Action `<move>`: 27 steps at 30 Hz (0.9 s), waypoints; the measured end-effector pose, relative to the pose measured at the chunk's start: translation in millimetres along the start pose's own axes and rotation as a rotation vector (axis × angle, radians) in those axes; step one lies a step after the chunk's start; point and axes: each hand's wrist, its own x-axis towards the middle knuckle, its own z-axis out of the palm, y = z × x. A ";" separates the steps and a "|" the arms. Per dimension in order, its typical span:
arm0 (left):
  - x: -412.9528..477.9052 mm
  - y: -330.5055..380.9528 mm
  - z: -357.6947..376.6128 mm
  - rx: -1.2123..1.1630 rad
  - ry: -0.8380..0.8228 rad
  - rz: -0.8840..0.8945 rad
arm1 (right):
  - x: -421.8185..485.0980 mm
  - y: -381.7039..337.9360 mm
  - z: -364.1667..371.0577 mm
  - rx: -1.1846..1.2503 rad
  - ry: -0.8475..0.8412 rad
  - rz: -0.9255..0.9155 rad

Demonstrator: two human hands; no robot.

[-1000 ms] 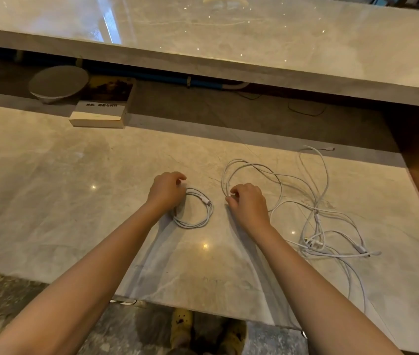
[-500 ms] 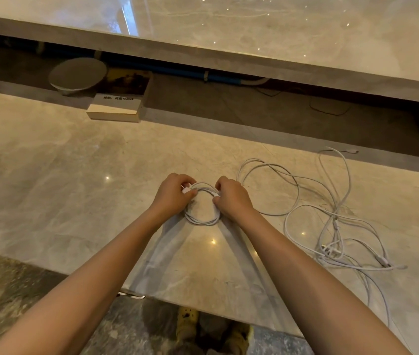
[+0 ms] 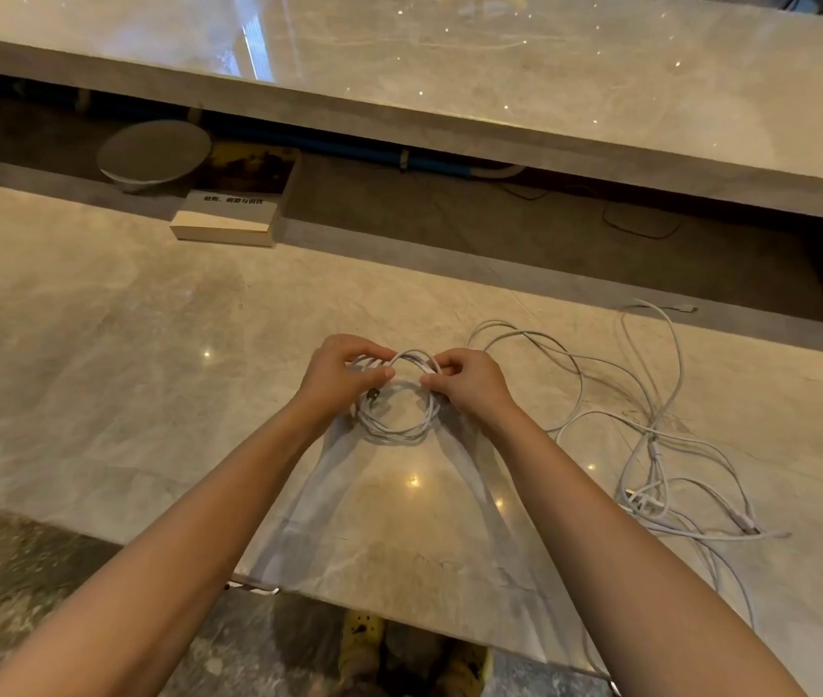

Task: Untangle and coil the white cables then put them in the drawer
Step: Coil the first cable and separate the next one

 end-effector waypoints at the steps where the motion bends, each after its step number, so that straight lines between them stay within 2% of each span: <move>1: -1.2 5.1 -1.2 -0.114 -0.054 -0.026 | -1.7 -2.8 -1.4 0.050 -0.011 -0.005; 3: -1.6 12.5 -2.4 -0.266 -0.122 -0.084 | -5.4 -8.9 -5.4 0.131 -0.031 -0.015; 5: -1.4 16.0 -2.5 -0.284 -0.118 -0.086 | -7.1 -12.5 -10.0 0.179 -0.017 -0.024; 11: -4.8 18.9 5.2 -0.045 0.009 0.100 | -7.9 -19.1 -20.7 0.264 0.036 -0.048; 14: -1.6 16.7 4.7 -0.035 0.052 0.007 | -11.0 -19.7 -20.6 0.278 -0.011 -0.040; 17: 2.7 13.3 5.8 0.090 0.069 -0.040 | -14.6 -18.1 -19.6 0.255 -0.090 -0.033; 20: 4.4 11.7 3.8 0.060 0.032 -0.110 | -18.0 -18.6 -23.2 0.257 -0.206 -0.014; 22: 2.4 11.7 2.7 0.015 -0.009 -0.137 | -19.3 -18.2 -24.0 0.390 -0.275 0.044; 27: 1.5 9.4 6.2 0.017 0.000 -0.138 | -22.1 -18.8 -25.9 0.923 -0.455 0.181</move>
